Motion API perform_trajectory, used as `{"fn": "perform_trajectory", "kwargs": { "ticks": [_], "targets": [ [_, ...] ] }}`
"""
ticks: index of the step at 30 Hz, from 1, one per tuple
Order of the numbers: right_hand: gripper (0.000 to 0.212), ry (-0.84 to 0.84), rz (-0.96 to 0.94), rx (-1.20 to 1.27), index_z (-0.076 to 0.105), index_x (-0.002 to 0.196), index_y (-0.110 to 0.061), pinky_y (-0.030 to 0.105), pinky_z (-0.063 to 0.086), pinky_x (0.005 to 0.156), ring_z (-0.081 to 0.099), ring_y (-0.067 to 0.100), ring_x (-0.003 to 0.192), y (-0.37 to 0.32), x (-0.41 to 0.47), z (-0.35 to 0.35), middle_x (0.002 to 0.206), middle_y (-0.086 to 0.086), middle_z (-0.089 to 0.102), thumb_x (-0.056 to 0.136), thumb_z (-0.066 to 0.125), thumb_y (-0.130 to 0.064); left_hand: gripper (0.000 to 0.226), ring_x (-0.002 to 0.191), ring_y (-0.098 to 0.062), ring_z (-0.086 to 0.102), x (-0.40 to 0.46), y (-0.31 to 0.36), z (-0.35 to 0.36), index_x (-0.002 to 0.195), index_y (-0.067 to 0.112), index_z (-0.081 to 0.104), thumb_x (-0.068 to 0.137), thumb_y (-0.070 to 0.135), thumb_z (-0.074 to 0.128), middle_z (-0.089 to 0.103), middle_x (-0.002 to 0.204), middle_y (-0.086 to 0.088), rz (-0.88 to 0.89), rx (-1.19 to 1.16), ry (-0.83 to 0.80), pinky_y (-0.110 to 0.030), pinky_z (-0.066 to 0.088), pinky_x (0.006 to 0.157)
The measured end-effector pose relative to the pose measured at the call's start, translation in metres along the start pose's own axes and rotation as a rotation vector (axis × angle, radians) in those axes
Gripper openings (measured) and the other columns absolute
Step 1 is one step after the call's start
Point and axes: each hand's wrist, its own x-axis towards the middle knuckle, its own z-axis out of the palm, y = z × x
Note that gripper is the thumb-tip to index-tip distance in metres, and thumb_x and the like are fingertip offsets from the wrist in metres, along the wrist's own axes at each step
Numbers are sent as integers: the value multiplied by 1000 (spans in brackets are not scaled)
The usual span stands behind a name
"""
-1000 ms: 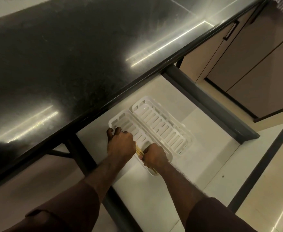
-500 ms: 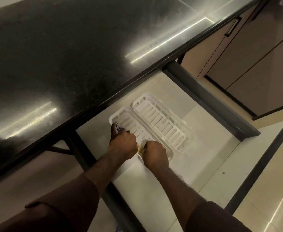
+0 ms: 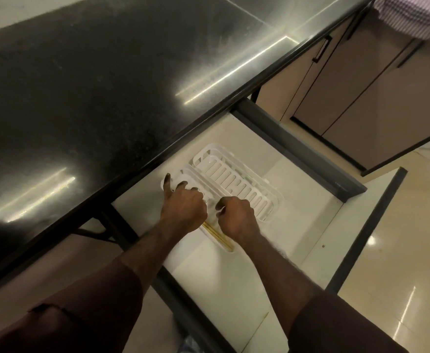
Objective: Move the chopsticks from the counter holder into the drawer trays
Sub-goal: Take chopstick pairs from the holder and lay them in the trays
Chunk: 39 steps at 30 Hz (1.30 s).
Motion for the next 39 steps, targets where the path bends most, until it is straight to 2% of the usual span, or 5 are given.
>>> {"fn": "perform_trajectory", "kwargs": {
  "ticks": [10,15,24,34,39],
  "targets": [
    [29,215,-273,72,70,110,-11,34,56,90,67,20,93,-75,-77,-111,109,8,71,86,62,2,33,120,-14,56,-63,6,-120,124,26,62,96,34,48,69,118,3,-28,-245,366,-48,7,117],
    [30,339,-497,130,70,111,-11,32,56,89,65,16,94,-109,-136,-150,106,6,71,85,62,1,28,97,-12,64,-126,11,-185,115,19,68,96,23,49,72,93,2,-35,-356,711,-43,16,114],
    [20,403,-856,161,67,112,-16,28,54,87,65,10,94,-202,-206,-157,107,0,71,92,63,-17,29,112,-26,63,-234,-27,-252,118,7,68,89,9,61,67,122,-11,-110,-417,1099,-50,44,101],
    [19,291,-1097,119,69,108,-15,29,54,86,66,9,90,-337,-243,-80,100,-2,73,92,63,-21,34,114,-25,62,-312,-159,-253,118,12,68,85,12,66,68,121,-8,-384,-452,1244,-43,47,99],
    [18,216,-1113,103,67,109,-16,27,55,83,65,7,87,-409,-238,-13,99,-1,72,91,64,-18,36,114,-24,62,-334,-250,-241,118,12,68,82,7,67,68,120,-7,-477,-456,1192,-36,44,100]
  ]
}}
